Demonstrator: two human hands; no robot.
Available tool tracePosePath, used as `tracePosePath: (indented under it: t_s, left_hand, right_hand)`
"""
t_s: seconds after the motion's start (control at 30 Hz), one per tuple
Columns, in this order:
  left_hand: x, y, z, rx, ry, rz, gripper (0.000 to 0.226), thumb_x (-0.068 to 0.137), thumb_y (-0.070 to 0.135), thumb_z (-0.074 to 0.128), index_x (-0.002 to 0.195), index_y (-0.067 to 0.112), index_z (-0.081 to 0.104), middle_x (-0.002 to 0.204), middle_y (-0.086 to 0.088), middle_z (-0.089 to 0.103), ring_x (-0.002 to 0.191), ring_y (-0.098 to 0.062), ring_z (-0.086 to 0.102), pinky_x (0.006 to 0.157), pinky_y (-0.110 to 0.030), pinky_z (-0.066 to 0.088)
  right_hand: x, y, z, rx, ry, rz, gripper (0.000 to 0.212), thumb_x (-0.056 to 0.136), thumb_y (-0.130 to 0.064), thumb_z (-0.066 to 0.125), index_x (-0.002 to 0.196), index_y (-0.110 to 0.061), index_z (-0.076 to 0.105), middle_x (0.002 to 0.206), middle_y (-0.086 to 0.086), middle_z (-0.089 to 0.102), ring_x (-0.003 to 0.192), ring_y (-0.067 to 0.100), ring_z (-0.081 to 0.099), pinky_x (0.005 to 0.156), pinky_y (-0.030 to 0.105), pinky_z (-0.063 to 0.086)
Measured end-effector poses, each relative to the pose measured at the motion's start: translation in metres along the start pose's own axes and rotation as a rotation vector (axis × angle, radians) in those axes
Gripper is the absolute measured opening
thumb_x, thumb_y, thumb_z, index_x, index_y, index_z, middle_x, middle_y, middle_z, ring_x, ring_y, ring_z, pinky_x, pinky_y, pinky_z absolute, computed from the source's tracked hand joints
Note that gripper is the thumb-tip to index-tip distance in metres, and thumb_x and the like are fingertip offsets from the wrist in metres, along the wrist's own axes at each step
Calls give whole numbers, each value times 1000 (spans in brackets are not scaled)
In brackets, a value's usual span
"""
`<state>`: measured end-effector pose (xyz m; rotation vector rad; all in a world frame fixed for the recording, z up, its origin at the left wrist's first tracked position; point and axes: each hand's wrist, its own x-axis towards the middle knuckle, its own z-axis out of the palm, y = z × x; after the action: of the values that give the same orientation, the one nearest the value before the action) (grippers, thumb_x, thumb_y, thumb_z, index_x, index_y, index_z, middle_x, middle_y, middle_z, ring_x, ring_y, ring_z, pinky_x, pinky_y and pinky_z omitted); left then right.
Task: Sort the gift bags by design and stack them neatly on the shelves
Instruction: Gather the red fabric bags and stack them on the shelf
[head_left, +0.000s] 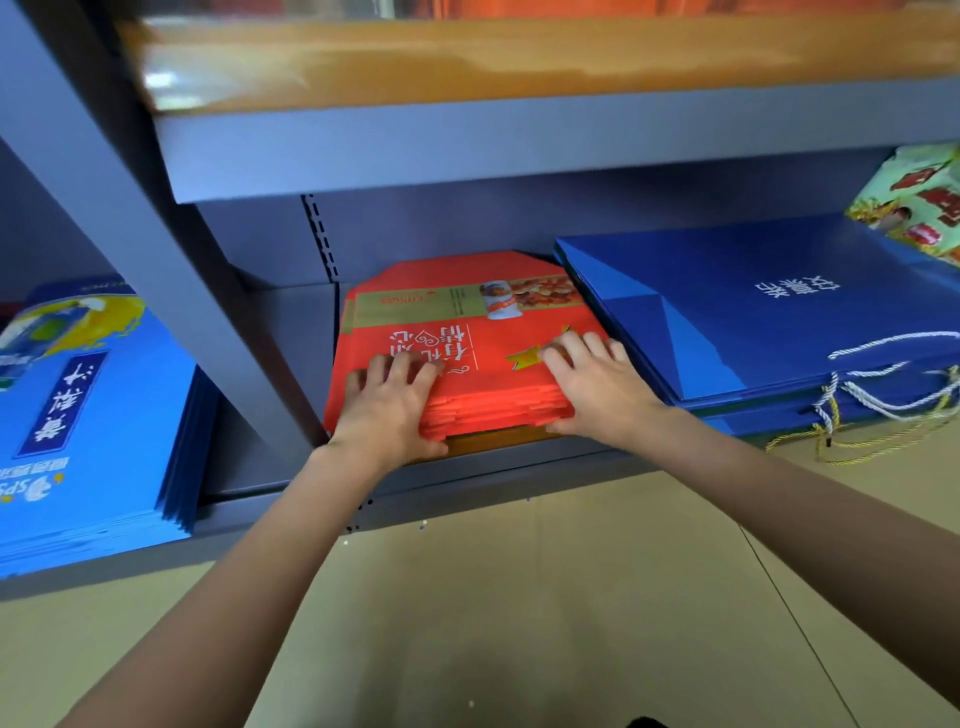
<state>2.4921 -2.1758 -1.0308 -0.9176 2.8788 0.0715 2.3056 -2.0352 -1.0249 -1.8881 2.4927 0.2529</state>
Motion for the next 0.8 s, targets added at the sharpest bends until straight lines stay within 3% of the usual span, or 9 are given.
tracePosePath:
  t_s: [0.1, 0.2, 0.27, 0.37, 0.47, 0.57, 0.67, 0.8]
  left_hand:
    - [5, -2, -8, -143, -83, 41, 94, 72, 63, 64, 146, 31, 18, 150, -1, 21, 136, -27, 20, 110, -47, 18]
    - [9, -3, -12, -177, -38, 64, 84, 74, 64, 60, 144, 33, 25, 149, 1, 26, 135, -26, 23, 111, -47, 18]
    - [13, -6, -11, -183, -19, 50, 82, 73, 64, 61, 142, 34, 29, 148, 2, 30, 134, -26, 26, 109, -45, 20]
    - [17, -9, -12, -178, -22, 4, 85, 69, 68, 62, 141, 36, 31, 147, 4, 32, 133, -26, 27, 108, -43, 20]
    - [15, -6, -9, -149, -23, -43, 87, 69, 69, 59, 143, 35, 27, 149, 3, 29, 134, -27, 26, 110, -44, 19]
    - [14, 7, -6, -69, -35, 28, 89, 75, 67, 56, 147, 31, 17, 152, -1, 21, 137, -29, 20, 112, -48, 17]
    - [18, 25, -6, 39, -43, 126, 94, 77, 67, 54, 149, 28, 7, 154, -2, 13, 139, -28, 15, 113, -48, 14]
    - [28, 27, -7, -2, -81, 127, 96, 73, 70, 55, 148, 32, 9, 154, -1, 14, 139, -29, 16, 112, -48, 15]
  right_hand:
    - [-6, 15, -9, 232, -94, -11, 93, 71, -55, 70, 144, -23, 23, 145, 1, 19, 132, 23, 17, 110, 43, 17]
    - [-13, 36, -19, 460, 2, 112, 75, 74, -49, 71, 137, -26, 38, 143, 3, 26, 131, 27, 23, 111, 41, 23]
    - [-15, 44, -19, 561, -9, 220, 70, 78, -45, 68, 137, -24, 37, 141, 7, 28, 130, 30, 31, 109, 42, 31]
    - [-11, 48, -15, 518, -102, 237, 69, 82, -46, 64, 139, -23, 34, 142, 8, 26, 129, 31, 33, 108, 43, 33]
    - [-7, 44, -13, 391, -87, 172, 61, 85, -43, 62, 138, -25, 37, 146, 6, 24, 130, 31, 31, 109, 42, 29]
    - [-6, 43, -11, 345, -82, 72, 55, 87, -40, 60, 137, -26, 40, 145, 3, 28, 131, 26, 30, 109, 38, 27]
    - [-4, 53, -14, 428, -198, 38, 67, 81, -42, 67, 139, -29, 36, 147, 1, 23, 136, 22, 23, 111, 39, 29]
    - [13, 56, -21, 253, -266, -3, 80, 75, -44, 72, 142, -31, 31, 150, 2, 18, 136, 24, 20, 110, 43, 28]
